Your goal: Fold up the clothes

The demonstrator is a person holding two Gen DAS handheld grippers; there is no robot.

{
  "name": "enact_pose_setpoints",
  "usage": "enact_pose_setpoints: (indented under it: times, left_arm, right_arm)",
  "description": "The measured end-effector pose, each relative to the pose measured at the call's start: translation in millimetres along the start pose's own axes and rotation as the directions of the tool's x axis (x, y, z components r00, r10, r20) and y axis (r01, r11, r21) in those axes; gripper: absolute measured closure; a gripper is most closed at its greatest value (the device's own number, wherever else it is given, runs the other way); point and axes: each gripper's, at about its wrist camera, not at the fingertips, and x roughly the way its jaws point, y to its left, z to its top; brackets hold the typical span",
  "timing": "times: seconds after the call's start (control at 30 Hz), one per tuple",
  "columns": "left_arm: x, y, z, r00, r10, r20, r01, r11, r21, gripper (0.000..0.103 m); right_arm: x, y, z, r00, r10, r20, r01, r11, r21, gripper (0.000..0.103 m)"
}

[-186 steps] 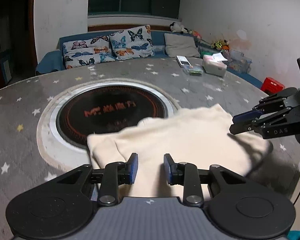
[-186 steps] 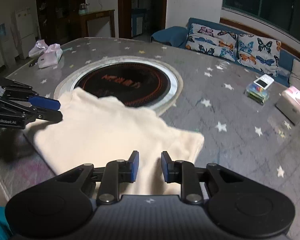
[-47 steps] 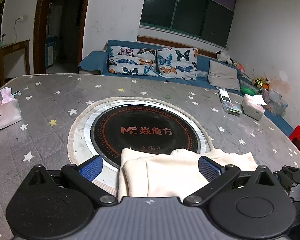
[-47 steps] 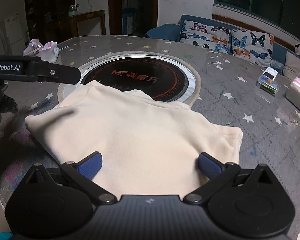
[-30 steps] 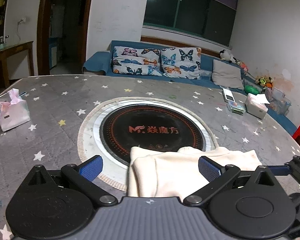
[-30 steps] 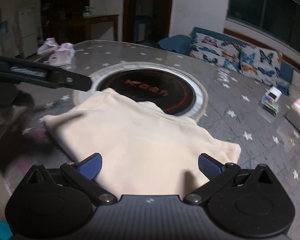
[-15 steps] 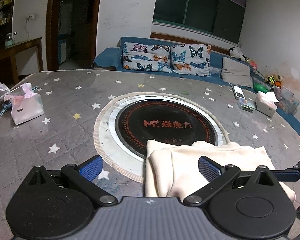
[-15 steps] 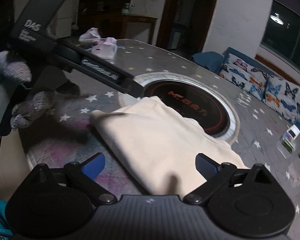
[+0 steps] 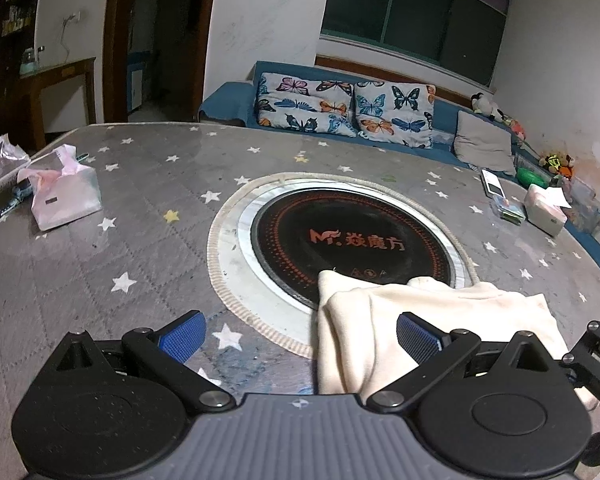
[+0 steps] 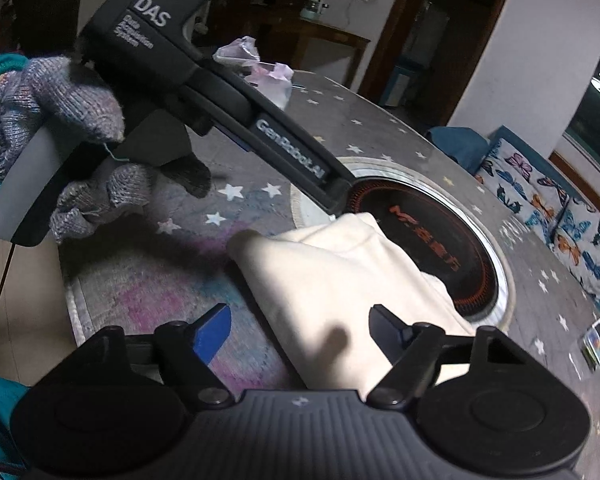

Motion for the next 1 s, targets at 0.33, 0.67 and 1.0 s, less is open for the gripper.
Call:
enact_pose_setpoints:
  times: [0.33, 0.67, 1.0]
  left_arm:
    - [5.5, 8.8, -0.2, 1.0, 0.012, -0.028, -0.013, 1.0, -0.025, 0.0]
    - [6.0, 7.9, 0.3, 0.999, 0.013, -0.033, -0.014, 1.0, -0.017, 0.0]
    - [8.3, 6.1, 3.2, 0.999, 0.0, -0.044, -0.001, 1.0, -0.013, 0.0]
  right_arm:
    - [12.1, 7.0, 7.0, 1.0, 0.013, -0.009, -0.013, 0.999, -0.029, 0.032]
    - [12.9, 10.8, 8.8, 1.0, 0.019, -0.008, -0.02, 0.998, -0.053, 0.039]
    - [20.5, 10.0, 8.5, 0.999, 0.033, -0.028, -0.034, 0.998, -0.058, 0.066]
